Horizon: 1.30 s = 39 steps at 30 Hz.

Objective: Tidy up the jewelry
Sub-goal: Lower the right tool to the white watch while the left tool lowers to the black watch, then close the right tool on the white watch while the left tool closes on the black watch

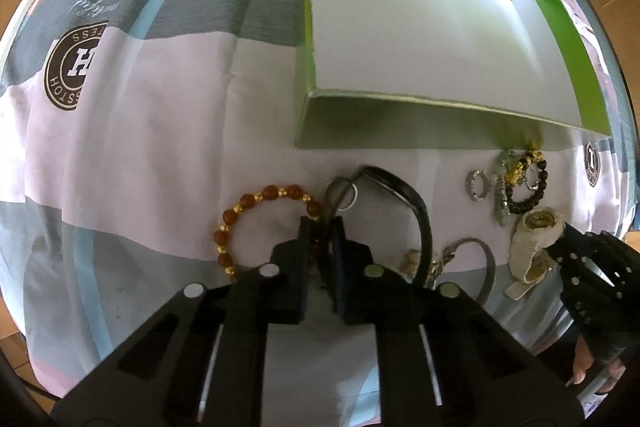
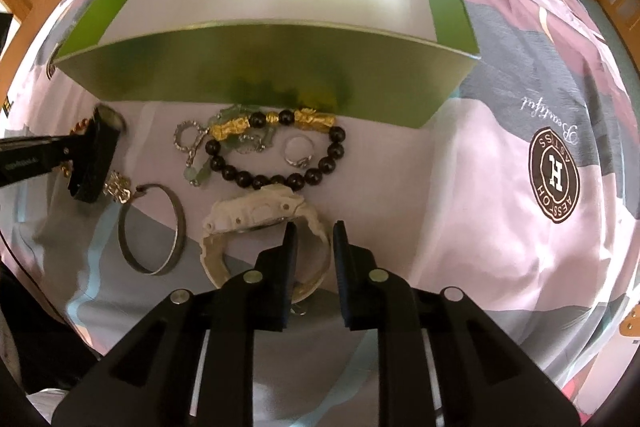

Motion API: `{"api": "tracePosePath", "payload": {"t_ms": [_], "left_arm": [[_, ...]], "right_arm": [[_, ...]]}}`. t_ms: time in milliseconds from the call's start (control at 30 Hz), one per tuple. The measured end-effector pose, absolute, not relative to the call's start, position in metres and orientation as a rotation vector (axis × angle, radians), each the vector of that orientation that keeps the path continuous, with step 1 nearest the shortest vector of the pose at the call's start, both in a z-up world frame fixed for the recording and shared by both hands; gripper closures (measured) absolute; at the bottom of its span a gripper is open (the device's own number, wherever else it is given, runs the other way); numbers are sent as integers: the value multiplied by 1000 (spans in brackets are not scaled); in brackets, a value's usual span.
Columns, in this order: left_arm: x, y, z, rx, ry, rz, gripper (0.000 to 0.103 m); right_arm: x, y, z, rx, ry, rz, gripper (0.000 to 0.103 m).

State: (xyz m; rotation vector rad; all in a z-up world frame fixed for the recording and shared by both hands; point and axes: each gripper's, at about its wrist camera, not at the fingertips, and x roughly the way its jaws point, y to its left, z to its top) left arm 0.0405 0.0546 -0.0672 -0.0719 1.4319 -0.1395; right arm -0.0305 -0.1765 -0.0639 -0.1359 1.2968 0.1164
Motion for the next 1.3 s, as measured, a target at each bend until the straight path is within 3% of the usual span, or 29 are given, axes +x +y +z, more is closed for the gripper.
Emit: {"api": "tracePosePath", "payload": {"t_ms": [67, 133, 400, 600, 1167, 1300], "left_arm": [[38, 57, -64, -88, 1433, -148, 94], [38, 57, -60, -108, 1426, -162, 94], [28, 54, -27, -110, 1323, -224, 94], [33, 58, -31, -108, 1347, -203, 87], [33, 55, -54, -86, 1405, -173, 86], [33, 53, -58, -82, 1426, -177, 99]], "right_arm": [[-30, -172, -62, -155, 1276, 120, 86], [-31, -170, -56, -149, 1245, 123, 94], [-31, -165, -45, -116, 1201, 169, 94], [-32, -167, -49, -86, 1225, 162, 94], [-30, -180, -51, -86, 1230, 162, 94], [-31, -181, -49, -84, 1222, 166, 94]]}}
